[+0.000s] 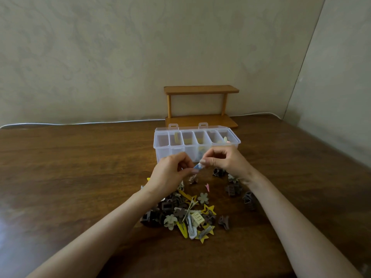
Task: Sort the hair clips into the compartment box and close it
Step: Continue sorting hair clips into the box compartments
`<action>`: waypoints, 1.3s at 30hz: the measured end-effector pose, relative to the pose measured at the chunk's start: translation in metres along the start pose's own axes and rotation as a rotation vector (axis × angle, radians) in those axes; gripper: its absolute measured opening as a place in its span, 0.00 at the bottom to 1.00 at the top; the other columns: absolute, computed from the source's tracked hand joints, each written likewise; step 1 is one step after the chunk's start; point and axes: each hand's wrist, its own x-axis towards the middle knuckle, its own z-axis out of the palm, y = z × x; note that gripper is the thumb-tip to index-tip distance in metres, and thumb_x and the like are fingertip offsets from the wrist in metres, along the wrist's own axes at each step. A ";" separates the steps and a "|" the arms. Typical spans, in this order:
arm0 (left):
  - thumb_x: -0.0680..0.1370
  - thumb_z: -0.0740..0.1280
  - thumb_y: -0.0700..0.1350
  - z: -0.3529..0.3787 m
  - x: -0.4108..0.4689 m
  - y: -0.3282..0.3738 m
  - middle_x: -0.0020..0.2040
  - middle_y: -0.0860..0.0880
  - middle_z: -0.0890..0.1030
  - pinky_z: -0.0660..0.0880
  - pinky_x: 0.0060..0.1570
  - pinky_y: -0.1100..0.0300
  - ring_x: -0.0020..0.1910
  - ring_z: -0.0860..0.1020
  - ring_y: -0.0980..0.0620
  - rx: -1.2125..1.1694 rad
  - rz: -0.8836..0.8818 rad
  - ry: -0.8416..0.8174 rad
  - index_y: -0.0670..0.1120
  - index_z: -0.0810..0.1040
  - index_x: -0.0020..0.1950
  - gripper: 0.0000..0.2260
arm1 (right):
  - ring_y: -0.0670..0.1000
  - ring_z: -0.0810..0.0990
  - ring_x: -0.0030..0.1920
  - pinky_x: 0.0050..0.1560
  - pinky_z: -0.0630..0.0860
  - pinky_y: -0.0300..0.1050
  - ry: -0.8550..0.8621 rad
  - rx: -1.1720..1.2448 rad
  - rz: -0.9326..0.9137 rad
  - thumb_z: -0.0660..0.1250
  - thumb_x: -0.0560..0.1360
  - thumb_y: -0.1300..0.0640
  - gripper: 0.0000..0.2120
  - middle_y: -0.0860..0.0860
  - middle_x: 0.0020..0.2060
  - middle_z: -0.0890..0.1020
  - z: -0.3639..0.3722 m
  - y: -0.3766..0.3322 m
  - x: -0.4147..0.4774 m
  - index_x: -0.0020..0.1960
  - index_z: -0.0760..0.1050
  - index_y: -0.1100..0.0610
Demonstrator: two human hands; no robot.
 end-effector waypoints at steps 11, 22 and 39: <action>0.73 0.70 0.47 -0.011 0.002 -0.010 0.37 0.55 0.78 0.73 0.38 0.63 0.37 0.75 0.57 0.078 -0.076 -0.006 0.49 0.75 0.42 0.05 | 0.43 0.79 0.36 0.40 0.76 0.36 0.520 -0.077 -0.008 0.69 0.73 0.59 0.02 0.50 0.36 0.81 -0.012 0.010 0.001 0.43 0.78 0.56; 0.72 0.71 0.50 -0.023 0.002 -0.009 0.50 0.53 0.77 0.72 0.46 0.64 0.46 0.73 0.59 0.273 -0.040 -0.429 0.50 0.80 0.47 0.07 | 0.45 0.80 0.47 0.47 0.81 0.43 0.726 -0.307 0.000 0.67 0.75 0.61 0.10 0.49 0.46 0.82 -0.017 0.024 0.006 0.56 0.78 0.56; 0.76 0.66 0.49 -0.018 0.003 -0.013 0.50 0.55 0.67 0.62 0.51 0.64 0.51 0.64 0.57 0.379 0.050 -0.530 0.51 0.73 0.45 0.03 | 0.47 0.81 0.44 0.39 0.77 0.40 0.637 -0.202 0.041 0.63 0.77 0.65 0.08 0.51 0.43 0.82 -0.014 0.021 0.003 0.51 0.79 0.57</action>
